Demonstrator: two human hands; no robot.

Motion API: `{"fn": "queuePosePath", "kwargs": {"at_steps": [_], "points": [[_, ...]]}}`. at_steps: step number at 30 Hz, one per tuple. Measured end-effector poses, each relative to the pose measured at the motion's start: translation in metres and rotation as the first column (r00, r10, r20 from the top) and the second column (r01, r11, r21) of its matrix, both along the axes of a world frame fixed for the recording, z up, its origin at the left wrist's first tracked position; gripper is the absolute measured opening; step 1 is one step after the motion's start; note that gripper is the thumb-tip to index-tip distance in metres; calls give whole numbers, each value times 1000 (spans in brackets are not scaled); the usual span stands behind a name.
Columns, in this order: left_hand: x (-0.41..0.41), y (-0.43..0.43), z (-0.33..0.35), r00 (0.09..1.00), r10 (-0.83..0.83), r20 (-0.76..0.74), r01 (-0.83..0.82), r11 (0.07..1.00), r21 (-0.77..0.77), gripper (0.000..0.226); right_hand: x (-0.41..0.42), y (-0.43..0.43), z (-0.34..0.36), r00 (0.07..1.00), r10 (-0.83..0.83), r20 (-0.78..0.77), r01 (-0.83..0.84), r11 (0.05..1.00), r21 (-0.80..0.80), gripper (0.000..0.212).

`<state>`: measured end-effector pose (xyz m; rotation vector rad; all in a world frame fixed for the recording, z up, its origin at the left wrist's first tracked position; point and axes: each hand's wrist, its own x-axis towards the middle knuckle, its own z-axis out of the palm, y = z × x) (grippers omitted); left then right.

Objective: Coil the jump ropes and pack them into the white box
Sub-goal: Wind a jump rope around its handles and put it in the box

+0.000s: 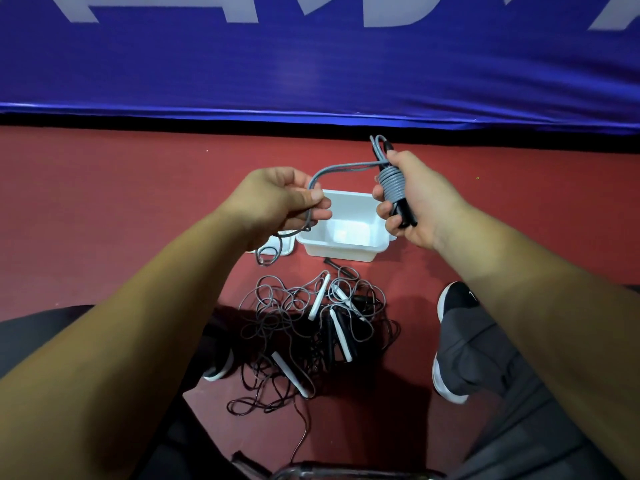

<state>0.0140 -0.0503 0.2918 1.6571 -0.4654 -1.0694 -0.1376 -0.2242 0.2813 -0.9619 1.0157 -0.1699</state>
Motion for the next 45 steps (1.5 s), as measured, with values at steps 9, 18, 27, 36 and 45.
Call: {"fn": "queuePosePath", "kwargs": {"at_steps": [9, 18, 27, 36, 45], "points": [[-3, 4, 1, 750, -233, 619, 31, 947, 319, 10, 0, 1, -4, 999, 31, -9, -31, 997, -73, 40], [8, -4, 1, 988, 36, -151, -57, 989, -136, 18, 0, 4, -6, 995, 61, -73, -70, 990, -123, 41], [23, 10, -2, 834, -241, 496, 208, 970, 122, 17, -1, 1, 4, 999, 41, -26, -45, 989, -142, 41], [36, 11, -8, 636, -389, 666, 125, 904, 408, 8, -1, 13, 22, 959, 254, 130, -233, 960, -157, 36], [23, 9, -10, 899, -213, 382, 91, 945, 314, 14, -7, 29, 30, 819, 555, 145, -542, 832, -118, 34]]}}
